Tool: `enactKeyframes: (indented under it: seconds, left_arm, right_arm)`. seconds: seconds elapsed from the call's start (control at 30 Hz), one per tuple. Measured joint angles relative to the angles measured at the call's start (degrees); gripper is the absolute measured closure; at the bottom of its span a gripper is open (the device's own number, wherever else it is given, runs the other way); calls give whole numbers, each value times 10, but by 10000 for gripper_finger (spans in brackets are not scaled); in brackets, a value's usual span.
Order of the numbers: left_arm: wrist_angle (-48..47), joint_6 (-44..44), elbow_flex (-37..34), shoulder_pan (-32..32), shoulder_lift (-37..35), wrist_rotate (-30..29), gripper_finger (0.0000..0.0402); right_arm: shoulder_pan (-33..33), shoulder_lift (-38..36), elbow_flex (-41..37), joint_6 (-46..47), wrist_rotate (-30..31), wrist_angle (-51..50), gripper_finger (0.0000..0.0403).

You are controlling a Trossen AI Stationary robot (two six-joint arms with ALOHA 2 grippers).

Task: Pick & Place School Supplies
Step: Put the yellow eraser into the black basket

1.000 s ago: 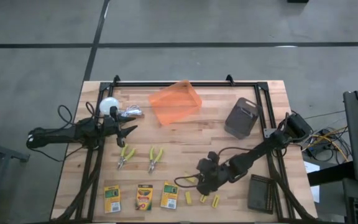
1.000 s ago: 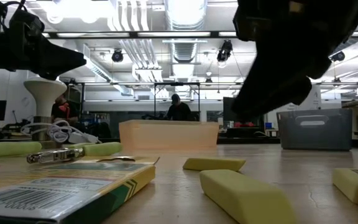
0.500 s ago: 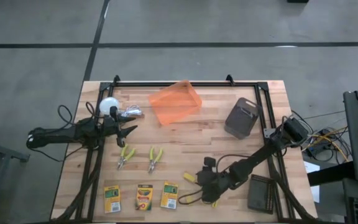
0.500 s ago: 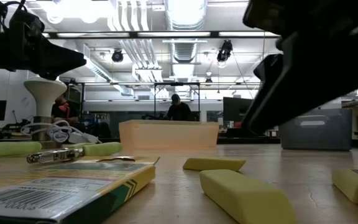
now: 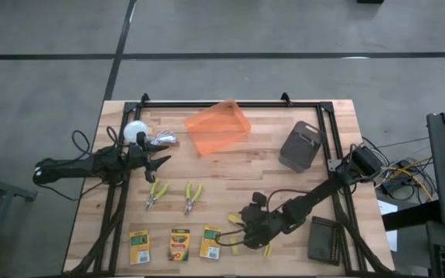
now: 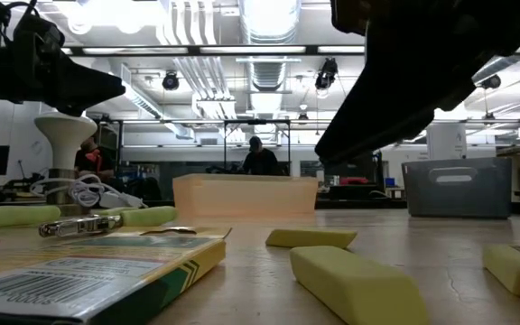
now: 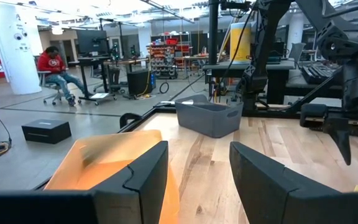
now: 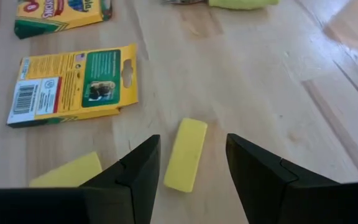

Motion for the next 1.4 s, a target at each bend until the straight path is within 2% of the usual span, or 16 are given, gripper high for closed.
enactKeyframes:
  seconds: [0.33, 0.83, 1.4]
  left_arm:
    - [0, 0, 0, 0, 0, 0, 223]
    - [0, 0, 0, 0, 0, 0, 223]
    - [0, 0, 0, 0, 0, 0, 223]
  right_arm:
    - [-4, 56, 3, -4, -12, 7, 225]
    - [-7, 72, 3, 2, -16, 27, 229]
    - [-7, 75, 2, -4, -15, 26, 325]
